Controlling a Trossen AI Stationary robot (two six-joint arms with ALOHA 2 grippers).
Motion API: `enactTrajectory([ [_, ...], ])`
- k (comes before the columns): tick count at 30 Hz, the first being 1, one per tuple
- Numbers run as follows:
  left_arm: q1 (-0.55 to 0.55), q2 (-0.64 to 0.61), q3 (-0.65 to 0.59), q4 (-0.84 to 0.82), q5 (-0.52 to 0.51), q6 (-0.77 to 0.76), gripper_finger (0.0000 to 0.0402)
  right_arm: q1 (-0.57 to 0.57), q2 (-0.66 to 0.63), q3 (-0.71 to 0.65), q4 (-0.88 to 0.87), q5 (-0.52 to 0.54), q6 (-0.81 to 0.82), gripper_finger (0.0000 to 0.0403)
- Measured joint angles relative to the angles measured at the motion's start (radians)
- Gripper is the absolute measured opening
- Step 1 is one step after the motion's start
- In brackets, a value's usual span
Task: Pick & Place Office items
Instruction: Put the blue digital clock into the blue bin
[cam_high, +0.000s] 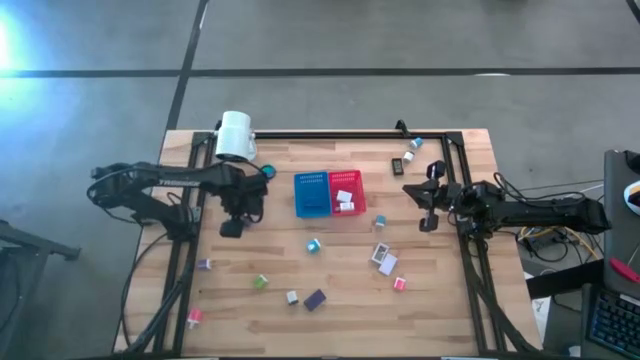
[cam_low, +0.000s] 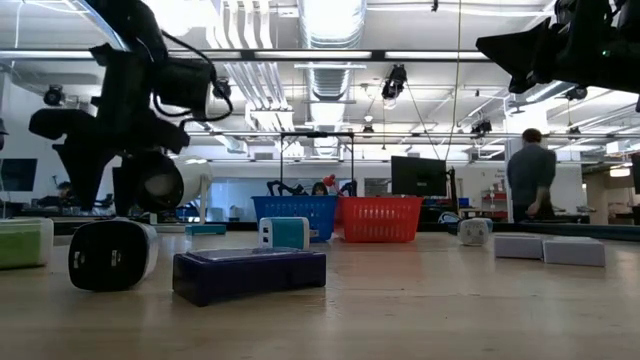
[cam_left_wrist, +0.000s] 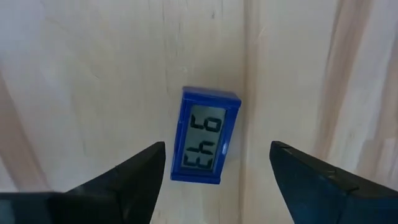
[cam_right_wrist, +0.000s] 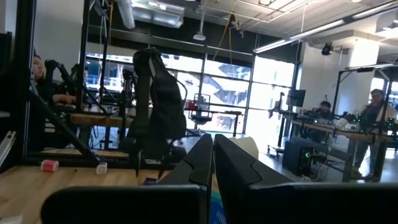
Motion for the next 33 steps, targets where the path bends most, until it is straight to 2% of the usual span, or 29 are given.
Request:
enactTrajectory([
  [10,-0.01,0.162,-0.004,0.074,-0.047,0.031,0.0293,0.0,0.0,0.0,0.0,0.0,0.01,0.0012],
  [18,-0.02,0.207,0.012,0.096,-0.105,-0.009,0.0287,0.0,0.0,0.0,-0.001,-0.001,0.007,0.0012],
  [22,-0.024,0.21,0.025,0.109,-0.117,-0.007,0.0246,0.0,0.0,0.0,-0.001,0.0,0.006,0.0012],
  [27,-0.031,0.209,0.027,0.133,-0.116,0.021,0.0151,0.0,0.0,0.0,-0.001,0.0,-0.001,0.0012],
  [33,-0.042,0.209,0.036,0.136,-0.114,-0.021,0.0149,0.0,0.0,0.0,-0.001,0.004,0.001,0.0012],
])
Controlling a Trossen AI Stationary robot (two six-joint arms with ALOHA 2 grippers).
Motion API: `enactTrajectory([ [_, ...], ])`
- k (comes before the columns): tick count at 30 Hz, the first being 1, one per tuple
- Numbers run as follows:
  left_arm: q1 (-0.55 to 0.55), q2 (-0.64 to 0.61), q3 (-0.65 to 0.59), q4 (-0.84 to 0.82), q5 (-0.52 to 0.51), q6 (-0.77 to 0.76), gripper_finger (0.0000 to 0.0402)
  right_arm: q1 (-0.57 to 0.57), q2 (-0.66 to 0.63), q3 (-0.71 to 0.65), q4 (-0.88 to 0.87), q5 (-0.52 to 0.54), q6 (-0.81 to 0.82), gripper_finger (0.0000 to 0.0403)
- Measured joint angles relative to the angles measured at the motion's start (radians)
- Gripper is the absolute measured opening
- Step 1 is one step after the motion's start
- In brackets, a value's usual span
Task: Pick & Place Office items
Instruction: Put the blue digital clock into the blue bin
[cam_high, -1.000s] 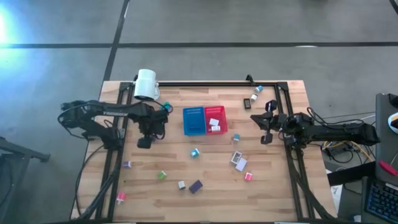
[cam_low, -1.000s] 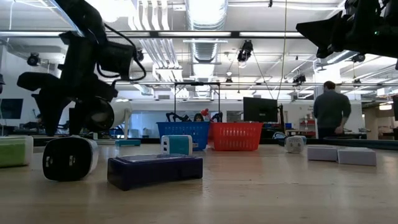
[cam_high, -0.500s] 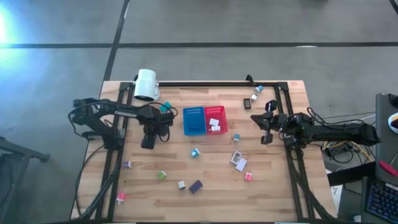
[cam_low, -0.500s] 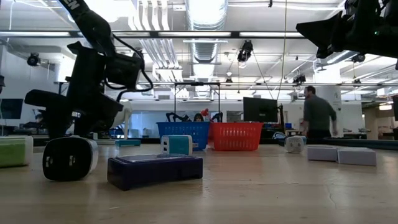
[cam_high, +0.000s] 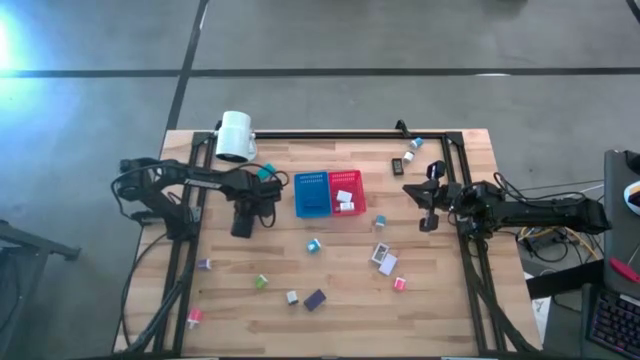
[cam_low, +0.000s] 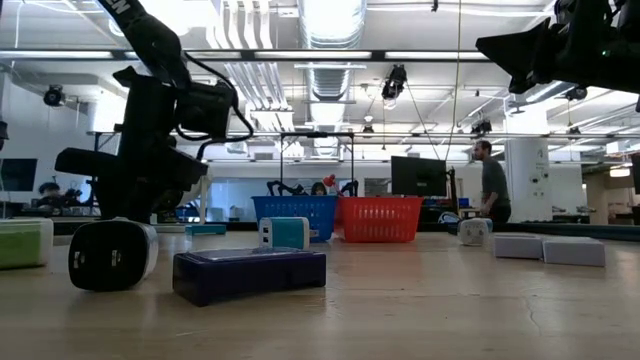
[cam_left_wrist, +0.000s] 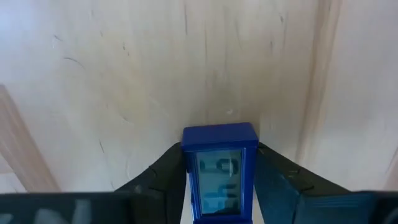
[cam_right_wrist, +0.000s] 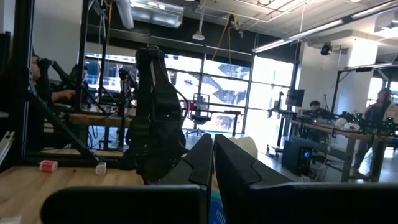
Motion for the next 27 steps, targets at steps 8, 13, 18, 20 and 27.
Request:
enactTrajectory([
  [8,-0.017,-0.098,0.062,0.13,0.152,-0.027,0.0149,0.0,0.001,0.0,-0.002,0.0,0.006,0.0012],
  [13,-0.026,-0.268,0.08,0.298,0.253,-0.101,0.0149,0.0,0.001,0.0,-0.002,0.001,0.005,0.0012],
  [18,-0.043,-0.493,0.068,0.406,0.247,-0.148,0.0149,0.0,0.001,0.0,-0.001,0.001,0.003,0.0012],
  [20,-0.044,-0.59,0.041,0.458,0.244,-0.162,0.0149,0.0,0.001,0.0,-0.001,0.001,0.003,0.0012],
  [27,-0.044,-0.918,-0.168,0.789,0.238,-0.236,0.0149,0.0,0.001,0.0,0.0,0.003,0.008,0.0012],
])
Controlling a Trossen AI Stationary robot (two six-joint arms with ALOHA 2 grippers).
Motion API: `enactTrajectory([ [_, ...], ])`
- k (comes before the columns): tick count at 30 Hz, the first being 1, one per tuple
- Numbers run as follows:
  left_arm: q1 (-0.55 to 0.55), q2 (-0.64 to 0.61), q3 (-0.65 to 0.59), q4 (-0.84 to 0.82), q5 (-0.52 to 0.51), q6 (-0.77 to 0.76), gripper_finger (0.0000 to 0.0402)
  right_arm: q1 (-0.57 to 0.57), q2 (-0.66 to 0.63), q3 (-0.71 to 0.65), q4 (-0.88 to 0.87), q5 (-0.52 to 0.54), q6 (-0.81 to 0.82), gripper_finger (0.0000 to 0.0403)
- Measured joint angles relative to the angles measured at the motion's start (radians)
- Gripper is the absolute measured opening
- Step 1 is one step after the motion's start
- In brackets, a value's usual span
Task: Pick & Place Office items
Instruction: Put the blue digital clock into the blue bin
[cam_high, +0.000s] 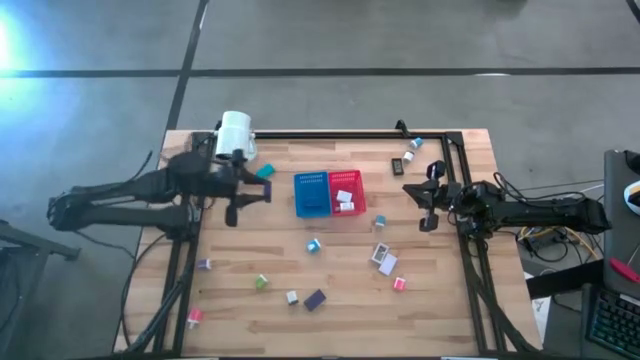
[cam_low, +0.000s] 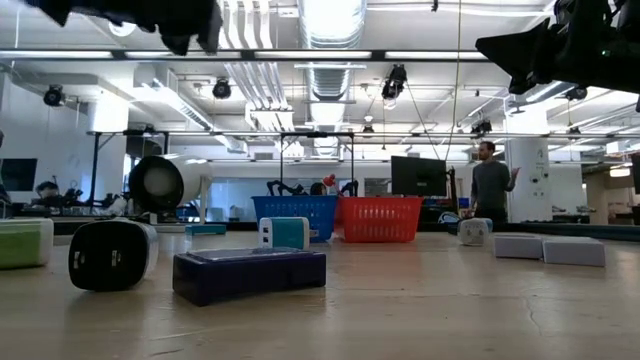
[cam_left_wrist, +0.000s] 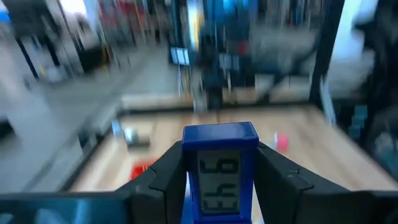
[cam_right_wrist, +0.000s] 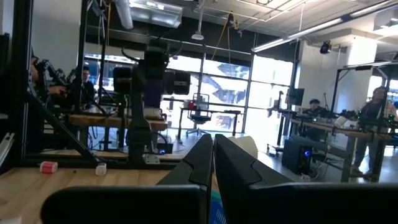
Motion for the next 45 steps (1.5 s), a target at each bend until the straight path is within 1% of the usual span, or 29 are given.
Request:
enactTrajectory([
  [3,0.0,-0.114,-0.129,0.201,-0.012,-0.038,0.0149,0.0,0.0,0.0,0.0,0.0,0.002,0.0012],
  [5,0.0,-0.175,-0.22,0.299,-0.015,-0.056,0.0149,0.0,0.0,0.0,0.0,0.0,0.002,0.0012],
  [8,0.0,-0.243,-0.335,0.406,-0.023,-0.08,0.0149,0.0,0.0,0.0,0.0,0.0,0.002,0.0012],
  [12,0.0,-0.308,-0.448,0.503,-0.028,-0.1,0.0149,0.0,0.0,0.0,0.0,0.0,0.002,0.0012],
  [17,0.0,-0.349,-0.511,0.544,-0.041,-0.116,0.0149,0.0,0.0,0.0,0.0,0.0,0.002,0.0012],
  [26,0.001,-0.354,-0.555,0.548,-0.052,-0.111,0.0149,0.0,0.0,0.0,0.001,0.001,0.002,0.0012],
  [29,0.001,-0.354,-0.561,0.547,-0.061,-0.112,0.0149,0.0,0.0,0.0,0.001,0.001,0.002,0.0012],
  [34,0.002,-0.341,-0.543,0.546,-0.173,-0.138,0.0149,0.0,0.0,0.0,0.001,0.001,0.025,0.0012],
  [37,0.002,-0.315,-0.487,0.543,-0.254,-0.115,0.0149,0.0,0.0,0.0,0.001,0.001,0.025,0.0012],
  [39,0.006,-0.279,-0.421,0.517,-0.289,-0.113,0.0149,0.0,0.0,0.0,0.001,0.007,0.024,0.0012],
  [41,0.009,-0.229,-0.335,0.437,-0.285,-0.098,0.0149,0.0,0.0,0.0,0.001,0.017,0.025,0.0012],
  [43,0.013,-0.163,-0.23,0.283,-0.249,-0.076,0.0149,0.0,0.0,0.0,0.001,0.019,0.024,0.0012],
  [45,0.019,-0.08,-0.116,0.116,-0.239,-0.049,0.0149,0.0,0.0,0.0,0.001,0.019,0.022,0.0012],
])
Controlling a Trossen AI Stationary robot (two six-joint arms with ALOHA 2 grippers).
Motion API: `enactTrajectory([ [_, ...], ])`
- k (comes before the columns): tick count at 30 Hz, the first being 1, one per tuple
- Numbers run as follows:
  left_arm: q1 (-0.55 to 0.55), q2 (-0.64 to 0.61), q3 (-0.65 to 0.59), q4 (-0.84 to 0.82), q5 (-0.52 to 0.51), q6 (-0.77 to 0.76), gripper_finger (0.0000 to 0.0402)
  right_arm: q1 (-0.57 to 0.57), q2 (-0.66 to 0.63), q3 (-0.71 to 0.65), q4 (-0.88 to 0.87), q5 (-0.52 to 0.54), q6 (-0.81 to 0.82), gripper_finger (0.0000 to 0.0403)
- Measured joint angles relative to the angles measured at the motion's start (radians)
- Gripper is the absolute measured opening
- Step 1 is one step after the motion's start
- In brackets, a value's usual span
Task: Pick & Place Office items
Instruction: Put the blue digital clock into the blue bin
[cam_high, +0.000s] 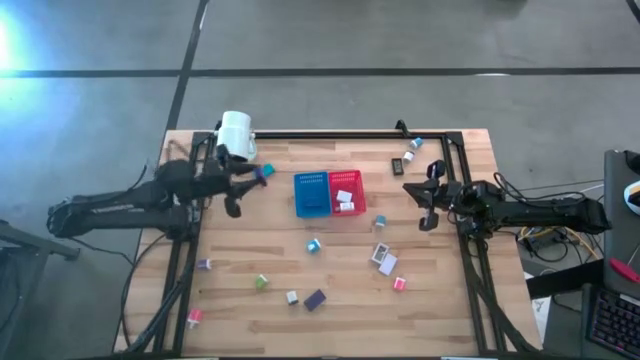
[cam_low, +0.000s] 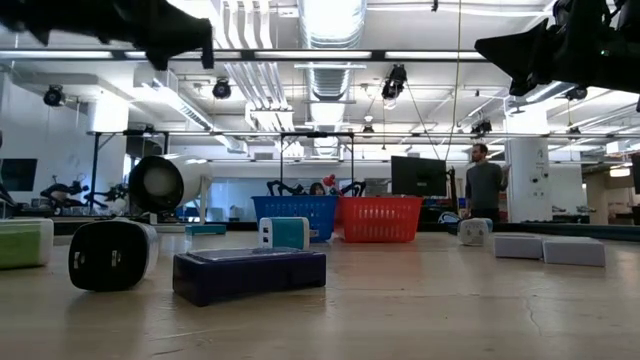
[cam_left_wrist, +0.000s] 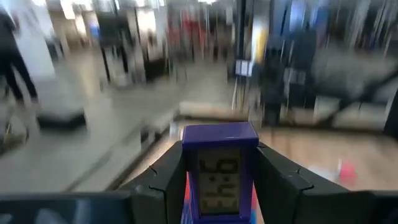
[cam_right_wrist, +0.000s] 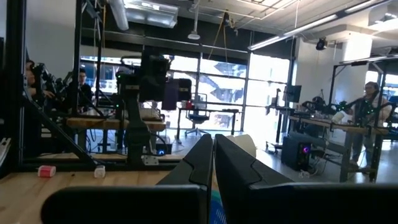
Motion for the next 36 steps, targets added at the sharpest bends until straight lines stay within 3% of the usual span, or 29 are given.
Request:
enactTrajectory([
  [3,0.011,0.144,0.14,-0.154,0.0,0.024,0.0149,0.0,0.0,0.0,0.0,0.0,-0.001,0.0012],
  [9,0.027,0.445,0.335,-0.227,0.029,0.079,0.0149,0.0,0.0,0.0,0.0,0.0,-0.001,0.0012],
  [22,0.054,1.018,0.552,-0.243,0.041,0.118,0.0149,0.0,0.0,0.0,-0.002,-0.001,-0.003,0.0012],
  [29,0.067,1.205,0.612,-0.289,0.041,0.122,0.0149,0.0,0.0,0.0,-0.004,-0.002,-0.007,0.0012],
  [36,0.069,1.272,0.642,-0.303,0.041,0.127,0.0149,0.0,0.0,0.0,-0.005,-0.003,-0.017,0.0012],
])
